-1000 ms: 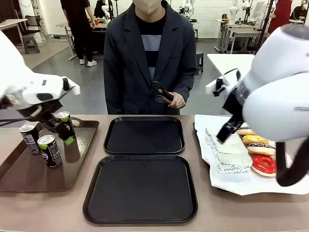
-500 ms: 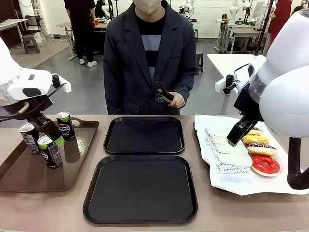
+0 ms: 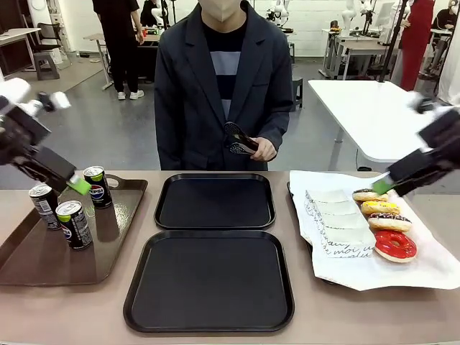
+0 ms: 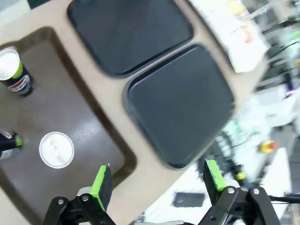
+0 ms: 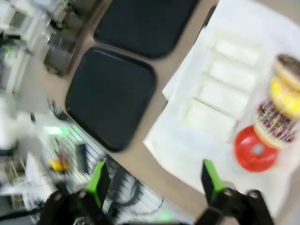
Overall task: Set up donuts and drinks on trays.
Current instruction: Pick up one Pepsi coke and place it on the Flat Tray.
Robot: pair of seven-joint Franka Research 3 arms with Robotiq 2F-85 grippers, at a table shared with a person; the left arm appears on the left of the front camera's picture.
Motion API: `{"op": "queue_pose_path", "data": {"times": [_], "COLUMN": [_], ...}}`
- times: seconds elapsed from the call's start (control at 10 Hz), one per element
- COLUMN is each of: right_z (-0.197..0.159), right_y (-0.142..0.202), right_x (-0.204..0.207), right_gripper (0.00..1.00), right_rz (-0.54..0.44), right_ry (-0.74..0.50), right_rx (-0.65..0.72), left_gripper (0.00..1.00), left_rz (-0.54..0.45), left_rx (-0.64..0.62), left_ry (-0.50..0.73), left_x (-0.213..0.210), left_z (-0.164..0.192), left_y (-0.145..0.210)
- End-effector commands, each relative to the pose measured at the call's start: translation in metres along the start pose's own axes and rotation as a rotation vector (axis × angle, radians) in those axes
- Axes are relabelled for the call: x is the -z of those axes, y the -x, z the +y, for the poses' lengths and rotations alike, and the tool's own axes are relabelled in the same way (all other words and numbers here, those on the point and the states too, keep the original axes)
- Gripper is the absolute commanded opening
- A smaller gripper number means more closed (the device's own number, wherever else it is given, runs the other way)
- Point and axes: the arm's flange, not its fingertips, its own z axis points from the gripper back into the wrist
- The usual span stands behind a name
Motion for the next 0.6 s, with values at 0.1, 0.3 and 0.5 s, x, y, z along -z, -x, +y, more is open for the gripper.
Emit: {"op": "queue_pose_path", "data": {"times": [0.1, 0.3, 0.5], "right_z": [-0.091, -0.130, -0.155], "right_y": [0.018, 0.043, 0.066], "right_x": [-0.073, -0.121, -0.152], "right_gripper": [1.00, 1.00, 1.00], "right_rz": [-0.260, -0.338, -0.346], "right_ry": [-0.360, -0.455, -0.474], "right_rx": [0.392, 0.445, 0.443], "left_gripper": [1.00, 1.00, 1.00], "left_rz": [-0.106, -0.182, -0.266], "left_rx": [-0.230, -0.333, -0.429], "left_ry": [0.334, 0.406, 0.469], "left_x": [-0.040, -0.066, -0.087], "left_z": [0.069, 0.112, 0.152], "left_y": [0.009, 0.029, 0.054]}}
